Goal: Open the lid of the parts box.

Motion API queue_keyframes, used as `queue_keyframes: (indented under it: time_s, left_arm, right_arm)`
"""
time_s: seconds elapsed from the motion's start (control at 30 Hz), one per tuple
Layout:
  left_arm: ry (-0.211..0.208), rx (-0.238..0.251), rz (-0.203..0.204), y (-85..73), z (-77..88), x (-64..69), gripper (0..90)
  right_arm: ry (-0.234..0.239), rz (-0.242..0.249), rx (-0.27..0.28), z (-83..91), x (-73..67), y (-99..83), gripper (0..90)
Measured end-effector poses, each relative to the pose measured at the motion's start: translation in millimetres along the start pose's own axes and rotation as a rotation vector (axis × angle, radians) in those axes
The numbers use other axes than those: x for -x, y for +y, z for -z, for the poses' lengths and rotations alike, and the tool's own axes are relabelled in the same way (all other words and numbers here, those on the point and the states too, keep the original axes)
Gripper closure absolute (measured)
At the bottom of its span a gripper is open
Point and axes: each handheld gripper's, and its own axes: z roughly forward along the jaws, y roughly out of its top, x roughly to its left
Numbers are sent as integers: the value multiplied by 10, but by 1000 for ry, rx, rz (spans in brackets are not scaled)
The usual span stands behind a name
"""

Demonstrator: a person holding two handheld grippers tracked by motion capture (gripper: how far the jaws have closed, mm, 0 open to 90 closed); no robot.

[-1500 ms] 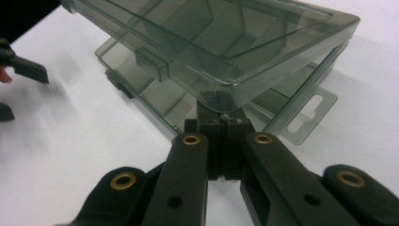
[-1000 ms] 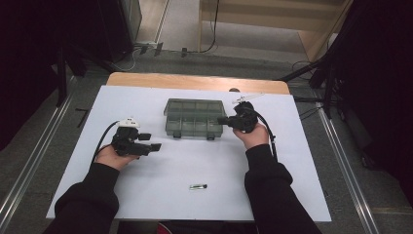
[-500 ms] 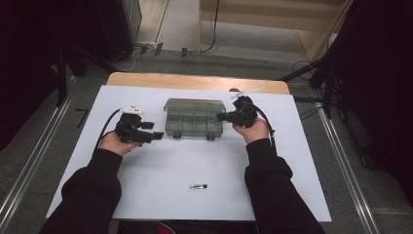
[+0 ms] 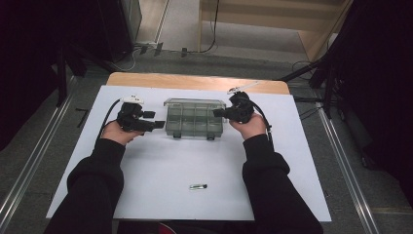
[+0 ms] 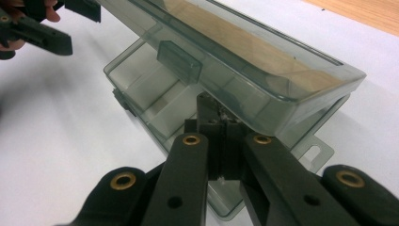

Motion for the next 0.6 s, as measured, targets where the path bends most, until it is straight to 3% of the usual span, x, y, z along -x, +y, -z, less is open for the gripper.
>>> queue_keyframes:
  time_s: [0.27,0.6]
  left_arm:
    - [29,-10,6,64,19,-95,342]
    - [16,-27,-8,191,-140,-122,342]
  right_arm:
    - [-1,-9,8,-20,21,3,900]
    - [-31,-5,25,-14,52,53,900]
